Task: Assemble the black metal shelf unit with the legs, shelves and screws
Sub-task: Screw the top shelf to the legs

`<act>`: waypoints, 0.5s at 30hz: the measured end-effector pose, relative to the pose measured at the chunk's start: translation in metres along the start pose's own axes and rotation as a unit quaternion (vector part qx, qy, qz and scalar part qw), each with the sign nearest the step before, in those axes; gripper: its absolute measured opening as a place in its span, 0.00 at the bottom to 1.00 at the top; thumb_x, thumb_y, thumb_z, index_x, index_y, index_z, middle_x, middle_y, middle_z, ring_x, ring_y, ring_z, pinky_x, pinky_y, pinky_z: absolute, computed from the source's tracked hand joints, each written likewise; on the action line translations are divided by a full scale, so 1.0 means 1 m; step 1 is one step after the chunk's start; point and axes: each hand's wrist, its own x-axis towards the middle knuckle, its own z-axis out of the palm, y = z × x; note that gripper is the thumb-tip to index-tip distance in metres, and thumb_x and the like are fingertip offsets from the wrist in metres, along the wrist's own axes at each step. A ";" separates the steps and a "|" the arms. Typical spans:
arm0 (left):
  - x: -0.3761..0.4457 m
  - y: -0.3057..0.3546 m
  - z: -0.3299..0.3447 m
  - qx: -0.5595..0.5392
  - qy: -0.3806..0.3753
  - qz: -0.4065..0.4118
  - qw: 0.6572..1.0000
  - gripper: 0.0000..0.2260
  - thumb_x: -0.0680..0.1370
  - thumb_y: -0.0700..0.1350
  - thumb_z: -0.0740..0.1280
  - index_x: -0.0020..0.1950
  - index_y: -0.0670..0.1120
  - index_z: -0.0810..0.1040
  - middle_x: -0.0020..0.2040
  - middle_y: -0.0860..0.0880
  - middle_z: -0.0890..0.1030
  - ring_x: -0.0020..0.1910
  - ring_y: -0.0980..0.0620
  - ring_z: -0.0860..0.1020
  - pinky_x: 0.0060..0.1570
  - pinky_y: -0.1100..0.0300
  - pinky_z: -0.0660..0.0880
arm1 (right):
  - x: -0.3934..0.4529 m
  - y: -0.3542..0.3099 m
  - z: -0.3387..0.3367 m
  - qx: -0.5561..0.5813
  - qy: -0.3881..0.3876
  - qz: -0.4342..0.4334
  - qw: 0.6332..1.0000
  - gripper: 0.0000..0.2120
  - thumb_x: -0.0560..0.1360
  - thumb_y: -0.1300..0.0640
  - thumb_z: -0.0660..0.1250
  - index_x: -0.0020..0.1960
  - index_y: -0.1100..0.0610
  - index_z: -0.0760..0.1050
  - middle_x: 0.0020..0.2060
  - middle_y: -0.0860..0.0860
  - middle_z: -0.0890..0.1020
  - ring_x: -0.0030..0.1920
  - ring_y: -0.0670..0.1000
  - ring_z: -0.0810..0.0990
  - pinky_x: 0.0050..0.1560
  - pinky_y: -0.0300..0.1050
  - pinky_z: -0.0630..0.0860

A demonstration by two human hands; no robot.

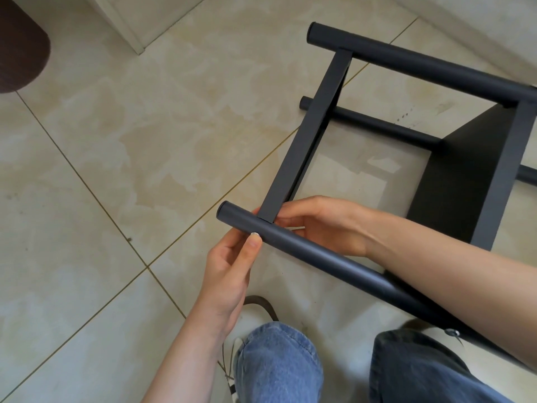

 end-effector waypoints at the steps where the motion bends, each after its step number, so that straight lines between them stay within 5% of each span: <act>1: 0.000 0.000 0.000 0.001 -0.001 0.000 1.000 0.22 0.71 0.56 0.70 0.62 0.48 0.79 0.60 0.49 0.84 0.67 0.51 0.78 0.73 0.47 0.67 | 0.000 0.000 -0.001 0.002 -0.002 0.001 1.000 0.20 0.76 0.55 0.67 0.66 0.59 0.77 0.55 0.51 0.80 0.52 0.51 0.76 0.47 0.42 0.76; 7: 0.000 0.002 0.002 -0.002 -0.001 -0.004 1.000 0.19 0.71 0.57 0.73 0.59 0.51 0.83 0.58 0.49 0.85 0.64 0.51 0.79 0.71 0.49 0.69 | 0.000 -0.001 0.002 -0.027 0.021 0.003 0.999 0.18 0.77 0.52 0.67 0.64 0.58 0.79 0.52 0.53 0.79 0.45 0.48 0.79 0.44 0.40 0.77; 15: 0.001 0.000 0.002 -0.004 0.000 0.002 1.000 0.20 0.71 0.55 0.70 0.60 0.50 0.81 0.59 0.50 0.85 0.65 0.51 0.79 0.72 0.49 0.68 | 0.001 -0.002 0.001 -0.009 0.020 0.003 1.000 0.19 0.78 0.55 0.66 0.67 0.60 0.76 0.54 0.53 0.79 0.51 0.52 0.76 0.47 0.42 0.76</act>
